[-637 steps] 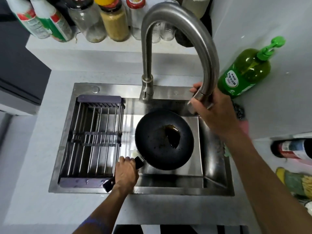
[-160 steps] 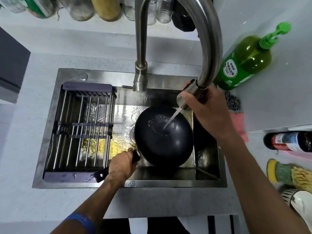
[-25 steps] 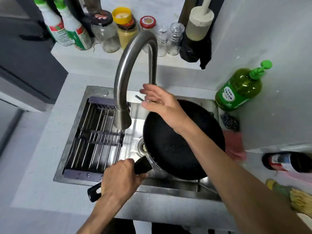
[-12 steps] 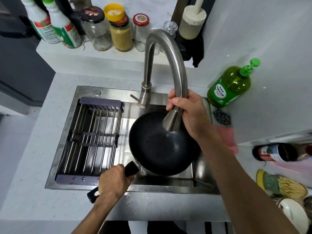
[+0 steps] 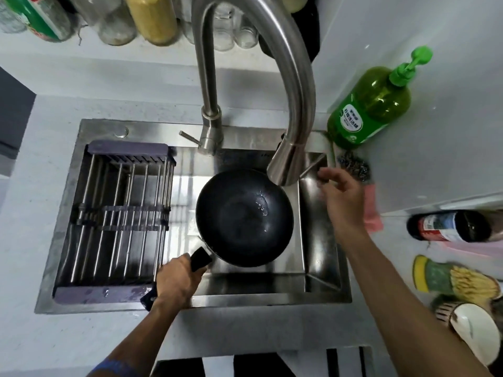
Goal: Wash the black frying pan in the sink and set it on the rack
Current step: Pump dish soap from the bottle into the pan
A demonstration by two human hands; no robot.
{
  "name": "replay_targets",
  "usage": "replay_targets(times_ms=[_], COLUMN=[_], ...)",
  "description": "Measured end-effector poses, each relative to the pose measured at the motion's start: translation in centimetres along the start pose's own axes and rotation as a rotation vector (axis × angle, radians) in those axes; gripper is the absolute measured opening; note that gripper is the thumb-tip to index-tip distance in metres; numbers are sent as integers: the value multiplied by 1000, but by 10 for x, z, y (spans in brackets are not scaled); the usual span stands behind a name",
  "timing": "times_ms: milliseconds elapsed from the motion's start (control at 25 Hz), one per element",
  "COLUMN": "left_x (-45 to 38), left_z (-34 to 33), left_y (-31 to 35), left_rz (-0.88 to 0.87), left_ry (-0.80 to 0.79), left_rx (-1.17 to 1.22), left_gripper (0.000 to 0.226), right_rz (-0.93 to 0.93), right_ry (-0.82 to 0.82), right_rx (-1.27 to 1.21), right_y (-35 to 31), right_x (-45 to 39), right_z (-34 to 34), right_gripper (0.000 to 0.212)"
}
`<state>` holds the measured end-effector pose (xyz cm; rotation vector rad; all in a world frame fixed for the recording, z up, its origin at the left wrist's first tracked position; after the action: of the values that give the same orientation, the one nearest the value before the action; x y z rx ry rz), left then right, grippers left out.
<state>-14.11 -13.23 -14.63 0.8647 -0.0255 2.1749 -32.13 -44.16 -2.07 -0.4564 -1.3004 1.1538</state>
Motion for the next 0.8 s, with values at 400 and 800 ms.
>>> replay_targets(times_ms=[400,800], left_x=[-111,-119], left_z=[210,192], left_y=[47,33], left_rz=[-205,-123], left_ry=[587,751], left_rx=[575,823], left_gripper=[46,13], right_rz=[-70,100], right_ry=[228,323], right_rx=[792,1112], right_y=[38,25], right_x=[-149,-168], right_z=[43,38], right_gripper=[65,22])
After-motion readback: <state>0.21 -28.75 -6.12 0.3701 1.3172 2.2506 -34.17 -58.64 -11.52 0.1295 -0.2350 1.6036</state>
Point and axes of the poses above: each hand's wrist, its own x-axis away from the middle knuckle, its own z-axis out of the back of the hand, y = z × x, the point moved 6 cm from there along -x, towards the middle knuckle, and after that the axes turned 15 degrees about -z, right-handed, at the moved point
